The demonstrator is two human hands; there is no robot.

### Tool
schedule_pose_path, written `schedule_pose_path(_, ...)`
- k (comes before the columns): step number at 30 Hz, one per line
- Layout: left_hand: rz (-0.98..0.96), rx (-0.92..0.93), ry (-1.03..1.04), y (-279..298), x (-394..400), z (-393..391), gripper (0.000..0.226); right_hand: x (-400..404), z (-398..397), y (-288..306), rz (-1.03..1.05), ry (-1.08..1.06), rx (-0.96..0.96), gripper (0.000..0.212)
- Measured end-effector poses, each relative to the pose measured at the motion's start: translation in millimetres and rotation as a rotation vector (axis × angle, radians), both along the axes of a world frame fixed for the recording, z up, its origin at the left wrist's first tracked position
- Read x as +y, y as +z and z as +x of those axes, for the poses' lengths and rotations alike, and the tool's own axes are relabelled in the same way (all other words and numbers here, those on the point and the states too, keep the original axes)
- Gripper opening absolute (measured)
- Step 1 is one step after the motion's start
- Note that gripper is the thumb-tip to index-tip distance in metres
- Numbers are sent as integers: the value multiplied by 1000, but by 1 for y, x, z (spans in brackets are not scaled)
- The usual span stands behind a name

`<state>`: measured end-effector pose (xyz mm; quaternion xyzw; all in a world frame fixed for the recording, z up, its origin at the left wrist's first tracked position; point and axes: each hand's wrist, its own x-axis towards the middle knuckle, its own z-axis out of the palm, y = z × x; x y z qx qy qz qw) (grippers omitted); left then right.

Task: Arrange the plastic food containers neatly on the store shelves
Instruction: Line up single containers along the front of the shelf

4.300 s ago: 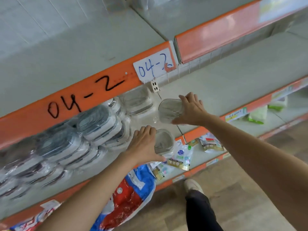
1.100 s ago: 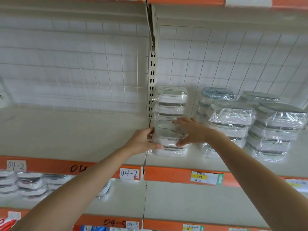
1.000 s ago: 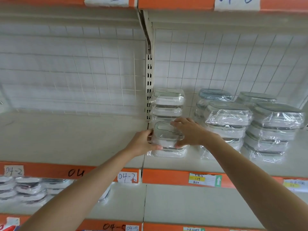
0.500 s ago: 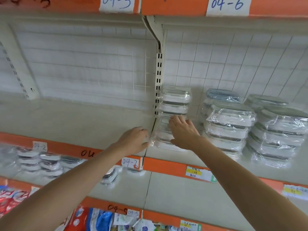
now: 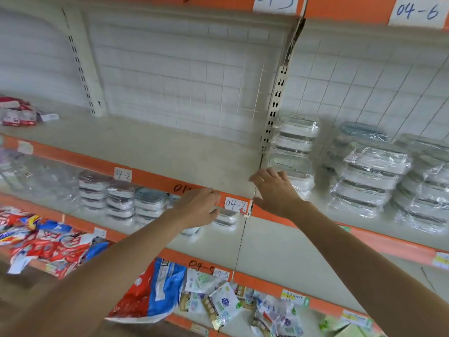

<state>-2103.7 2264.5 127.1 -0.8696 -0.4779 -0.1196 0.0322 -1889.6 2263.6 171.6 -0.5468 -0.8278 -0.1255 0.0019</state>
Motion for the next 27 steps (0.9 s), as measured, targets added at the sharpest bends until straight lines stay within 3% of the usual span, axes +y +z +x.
schedule_pose_path(8,-45,-104,-65,8,-7,17,24,-18,31,0,-54,-132,80,56)
schedule_pose_path(14,-93,-251,-96,27,30,59,29,12,69,25,10,-208,135,66)
schedule_pose_path(21,-337,-412,-62,25,87,116,81,63,97,38,-270,-255,295,100)
schedule_pose_path(24,-473,-478,-45,16,104,131,104,77,101,37,-335,-243,304,98)
schedule_pose_path(27,-553,-502,-39,7,116,140,108,84,111,45,-294,-267,292,94)
